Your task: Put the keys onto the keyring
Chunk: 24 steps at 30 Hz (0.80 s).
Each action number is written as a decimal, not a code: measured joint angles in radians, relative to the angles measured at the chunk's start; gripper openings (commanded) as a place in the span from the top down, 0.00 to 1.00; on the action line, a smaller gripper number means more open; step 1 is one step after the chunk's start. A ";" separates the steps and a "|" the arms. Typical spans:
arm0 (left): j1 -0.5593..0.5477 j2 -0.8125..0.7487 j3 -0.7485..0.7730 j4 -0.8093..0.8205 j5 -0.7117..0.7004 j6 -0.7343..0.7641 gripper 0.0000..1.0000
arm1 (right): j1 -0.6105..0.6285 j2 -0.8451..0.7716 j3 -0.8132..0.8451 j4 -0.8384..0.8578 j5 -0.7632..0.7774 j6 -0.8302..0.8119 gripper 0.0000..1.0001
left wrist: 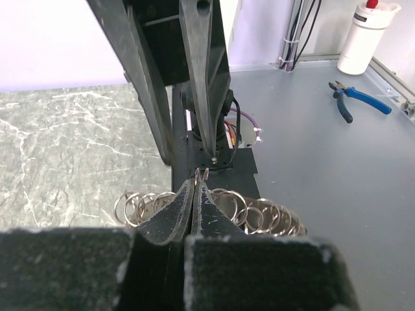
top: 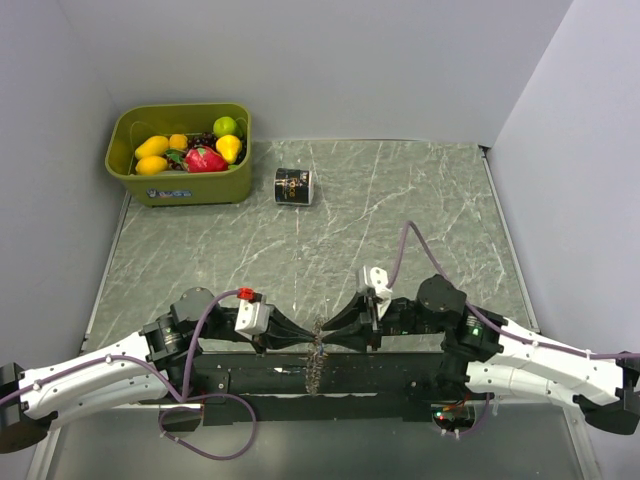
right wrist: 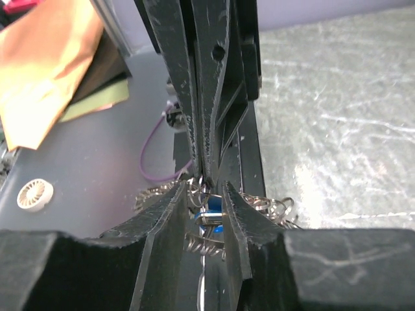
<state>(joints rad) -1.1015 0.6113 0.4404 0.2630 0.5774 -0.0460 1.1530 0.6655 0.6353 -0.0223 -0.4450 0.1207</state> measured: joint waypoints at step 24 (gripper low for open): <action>-0.002 -0.005 0.015 -0.022 -0.018 0.007 0.99 | 0.000 -0.001 -0.020 0.008 0.011 0.039 0.68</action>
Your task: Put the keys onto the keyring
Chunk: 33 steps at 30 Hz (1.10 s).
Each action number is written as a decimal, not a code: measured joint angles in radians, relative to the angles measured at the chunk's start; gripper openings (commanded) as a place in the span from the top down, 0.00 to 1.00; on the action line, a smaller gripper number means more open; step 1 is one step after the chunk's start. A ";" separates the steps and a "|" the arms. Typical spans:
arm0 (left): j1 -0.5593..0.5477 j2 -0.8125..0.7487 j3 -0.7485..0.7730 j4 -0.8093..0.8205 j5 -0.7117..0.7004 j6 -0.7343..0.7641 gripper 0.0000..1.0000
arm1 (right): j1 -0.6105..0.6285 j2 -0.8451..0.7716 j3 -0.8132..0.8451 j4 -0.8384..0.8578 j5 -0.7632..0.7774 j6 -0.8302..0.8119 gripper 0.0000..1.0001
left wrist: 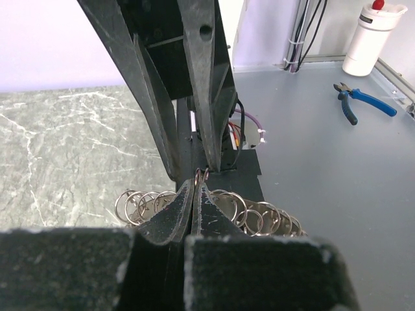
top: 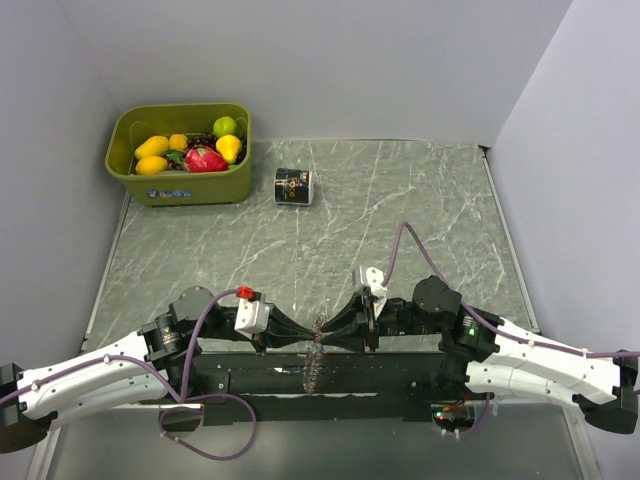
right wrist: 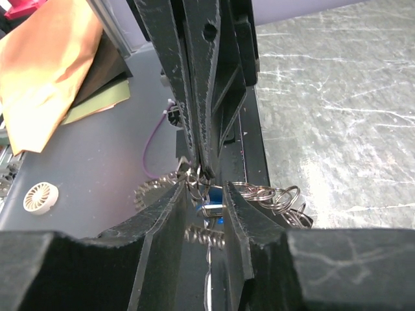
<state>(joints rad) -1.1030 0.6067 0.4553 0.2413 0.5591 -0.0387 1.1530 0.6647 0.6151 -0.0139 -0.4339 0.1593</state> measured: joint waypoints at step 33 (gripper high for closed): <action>0.000 -0.015 0.122 -0.227 -0.097 0.024 0.50 | 0.001 0.064 0.061 -0.174 0.092 -0.032 1.00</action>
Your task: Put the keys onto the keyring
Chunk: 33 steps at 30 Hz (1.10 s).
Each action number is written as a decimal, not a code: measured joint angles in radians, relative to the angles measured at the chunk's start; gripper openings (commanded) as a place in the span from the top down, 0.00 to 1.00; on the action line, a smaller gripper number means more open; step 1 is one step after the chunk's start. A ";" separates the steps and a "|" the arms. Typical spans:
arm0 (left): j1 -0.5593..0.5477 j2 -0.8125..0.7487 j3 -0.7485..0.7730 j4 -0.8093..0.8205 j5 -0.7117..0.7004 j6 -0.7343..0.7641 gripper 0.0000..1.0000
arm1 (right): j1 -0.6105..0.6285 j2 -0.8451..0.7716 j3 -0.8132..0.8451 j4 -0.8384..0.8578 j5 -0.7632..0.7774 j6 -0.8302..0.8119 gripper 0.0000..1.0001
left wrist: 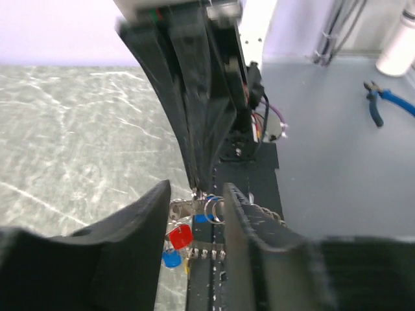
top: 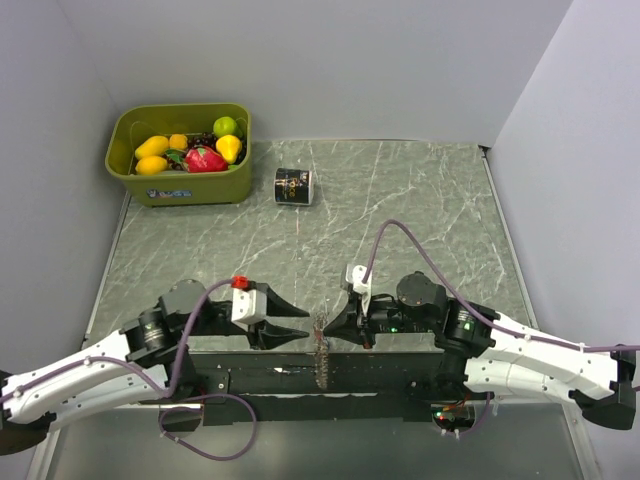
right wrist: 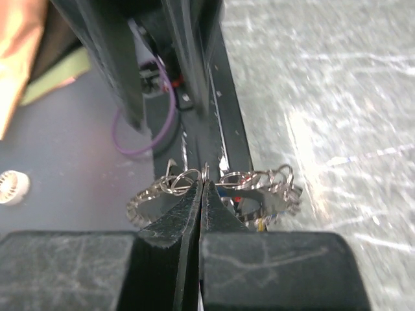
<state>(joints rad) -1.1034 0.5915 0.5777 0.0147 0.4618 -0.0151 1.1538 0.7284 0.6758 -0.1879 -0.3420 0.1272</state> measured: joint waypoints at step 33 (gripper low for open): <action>0.000 0.362 0.294 -0.402 0.040 0.169 0.64 | -0.001 0.117 0.142 -0.224 0.001 -0.129 1.00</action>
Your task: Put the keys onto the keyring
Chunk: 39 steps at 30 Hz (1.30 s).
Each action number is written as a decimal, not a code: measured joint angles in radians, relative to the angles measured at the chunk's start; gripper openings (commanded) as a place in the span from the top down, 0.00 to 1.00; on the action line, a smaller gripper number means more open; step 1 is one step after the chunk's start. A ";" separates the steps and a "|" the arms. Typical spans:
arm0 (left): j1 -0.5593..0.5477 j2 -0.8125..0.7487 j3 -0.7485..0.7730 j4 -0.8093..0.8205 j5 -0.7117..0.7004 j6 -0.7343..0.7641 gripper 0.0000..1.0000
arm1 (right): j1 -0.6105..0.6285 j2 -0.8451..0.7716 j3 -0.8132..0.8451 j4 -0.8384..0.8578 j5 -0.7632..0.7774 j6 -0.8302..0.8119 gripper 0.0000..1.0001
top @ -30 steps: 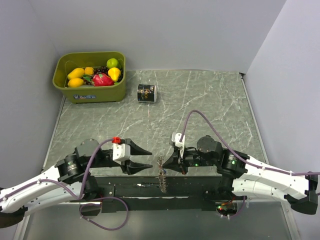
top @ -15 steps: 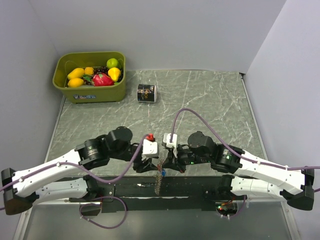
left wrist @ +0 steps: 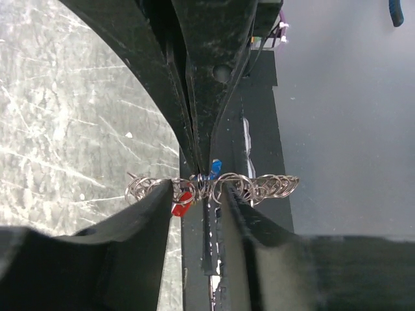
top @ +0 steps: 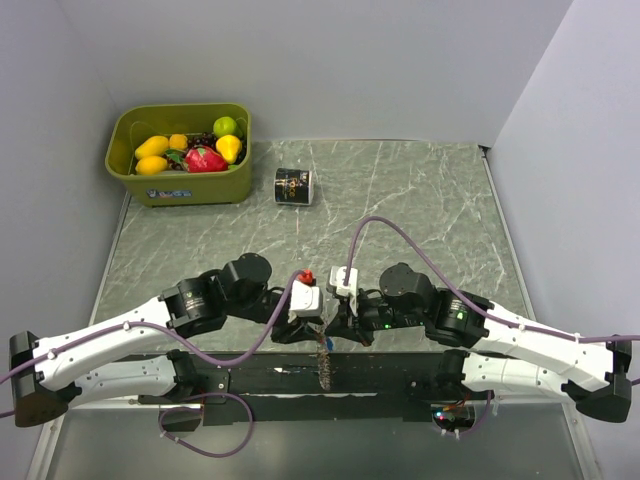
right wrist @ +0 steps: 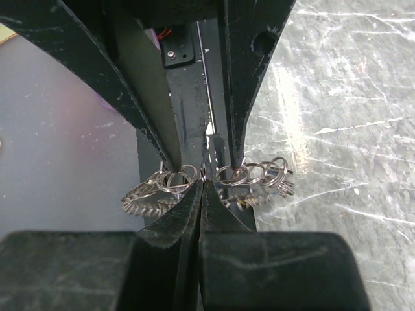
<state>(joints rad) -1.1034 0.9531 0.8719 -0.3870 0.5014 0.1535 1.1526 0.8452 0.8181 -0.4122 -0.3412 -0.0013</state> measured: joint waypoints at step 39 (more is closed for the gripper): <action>0.000 -0.277 -0.433 0.753 -0.106 -0.294 0.99 | 0.000 -0.288 -0.183 0.280 0.085 0.102 0.27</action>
<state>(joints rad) -1.1038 0.6758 0.4393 0.3656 0.3954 -0.1402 1.1526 0.5568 0.6346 -0.1322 -0.2565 0.1009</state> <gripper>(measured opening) 0.023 0.742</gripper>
